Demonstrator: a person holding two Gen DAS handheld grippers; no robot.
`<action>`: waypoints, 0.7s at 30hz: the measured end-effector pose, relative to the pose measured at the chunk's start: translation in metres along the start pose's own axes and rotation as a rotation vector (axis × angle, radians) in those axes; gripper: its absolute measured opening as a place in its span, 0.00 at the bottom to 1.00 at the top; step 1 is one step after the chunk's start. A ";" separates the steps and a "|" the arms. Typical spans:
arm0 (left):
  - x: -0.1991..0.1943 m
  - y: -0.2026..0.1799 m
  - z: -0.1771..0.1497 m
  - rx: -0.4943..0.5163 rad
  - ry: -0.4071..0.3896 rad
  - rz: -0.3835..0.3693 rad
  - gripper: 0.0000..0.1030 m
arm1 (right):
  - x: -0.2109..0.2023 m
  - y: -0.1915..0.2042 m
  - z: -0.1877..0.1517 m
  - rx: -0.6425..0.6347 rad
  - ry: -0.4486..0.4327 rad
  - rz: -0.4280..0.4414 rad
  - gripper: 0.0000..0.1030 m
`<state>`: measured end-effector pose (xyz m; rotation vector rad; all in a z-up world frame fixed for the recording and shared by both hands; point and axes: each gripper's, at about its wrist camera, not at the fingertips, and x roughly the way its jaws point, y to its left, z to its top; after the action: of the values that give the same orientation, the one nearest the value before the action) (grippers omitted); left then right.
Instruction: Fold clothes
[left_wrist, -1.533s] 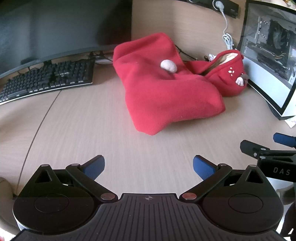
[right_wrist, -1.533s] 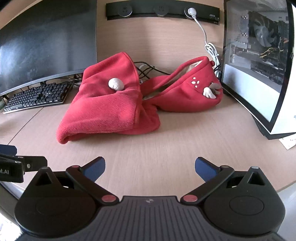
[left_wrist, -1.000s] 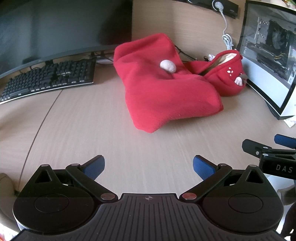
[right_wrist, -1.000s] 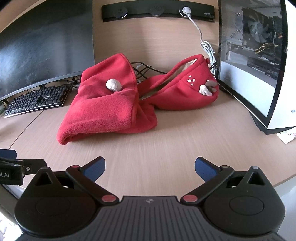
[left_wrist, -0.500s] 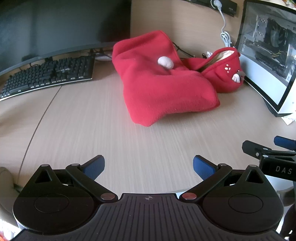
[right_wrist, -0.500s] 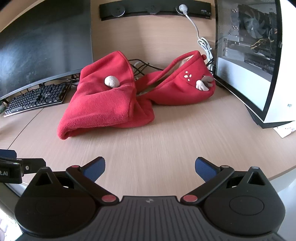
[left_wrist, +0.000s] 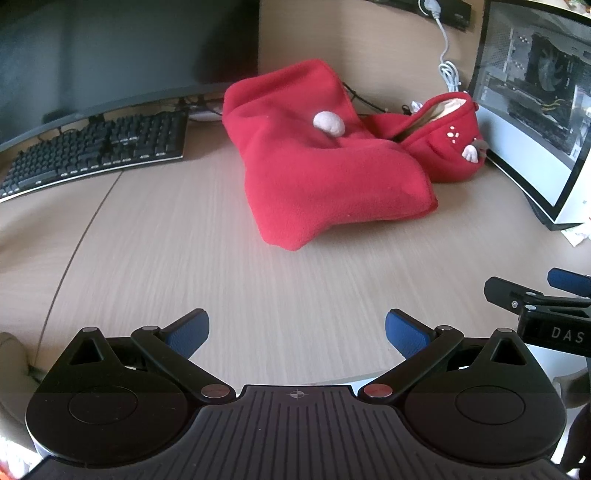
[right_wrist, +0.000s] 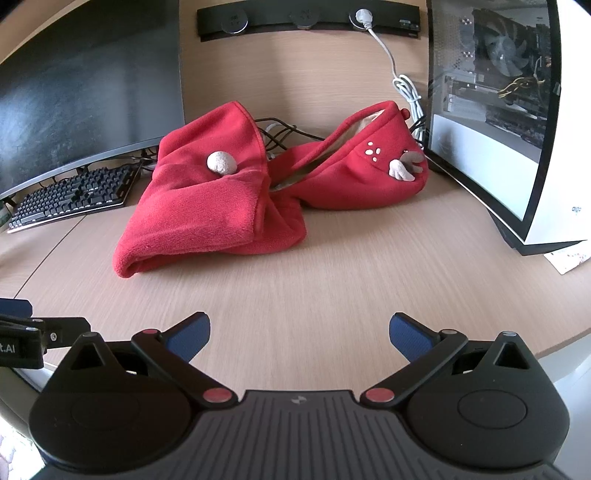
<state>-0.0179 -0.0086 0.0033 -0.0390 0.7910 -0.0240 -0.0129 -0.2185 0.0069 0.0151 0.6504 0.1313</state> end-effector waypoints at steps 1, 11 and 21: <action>0.000 0.000 0.000 0.001 0.000 0.000 1.00 | 0.000 0.000 0.000 0.001 0.001 0.000 1.00; -0.002 -0.001 0.000 0.010 0.005 -0.006 1.00 | -0.003 -0.004 -0.002 0.010 0.002 -0.003 1.00; -0.006 -0.005 -0.002 0.020 -0.003 -0.007 1.00 | -0.008 -0.006 -0.005 0.020 -0.005 -0.009 1.00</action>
<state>-0.0231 -0.0131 0.0063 -0.0225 0.7879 -0.0385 -0.0217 -0.2260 0.0076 0.0314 0.6466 0.1164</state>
